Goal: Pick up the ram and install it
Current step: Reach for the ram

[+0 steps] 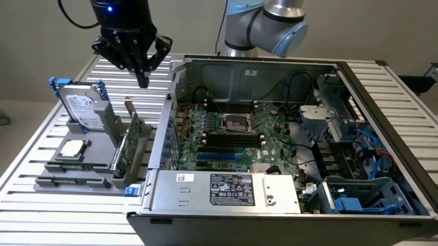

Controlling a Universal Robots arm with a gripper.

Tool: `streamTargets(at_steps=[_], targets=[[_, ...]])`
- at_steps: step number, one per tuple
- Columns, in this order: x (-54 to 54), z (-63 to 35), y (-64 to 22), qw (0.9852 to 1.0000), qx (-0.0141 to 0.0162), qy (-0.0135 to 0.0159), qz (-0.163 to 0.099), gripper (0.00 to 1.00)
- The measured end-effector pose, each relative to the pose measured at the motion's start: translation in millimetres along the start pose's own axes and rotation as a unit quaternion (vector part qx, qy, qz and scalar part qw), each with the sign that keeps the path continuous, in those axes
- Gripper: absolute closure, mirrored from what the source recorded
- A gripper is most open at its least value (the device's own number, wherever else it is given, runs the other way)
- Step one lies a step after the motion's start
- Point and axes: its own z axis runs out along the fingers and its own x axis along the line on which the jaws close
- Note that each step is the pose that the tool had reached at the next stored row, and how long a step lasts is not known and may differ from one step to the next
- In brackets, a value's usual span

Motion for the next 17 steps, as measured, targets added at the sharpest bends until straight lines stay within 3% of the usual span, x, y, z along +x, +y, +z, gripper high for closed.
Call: streamTargets(at_steps=[6,17], targets=[[15.0,0.7,-5.5,1.0,0.0,0.0002,-0.002,0.89],[64.4,2.6,-16.3,1.0,0.0,0.0001,-0.002,0.89]])
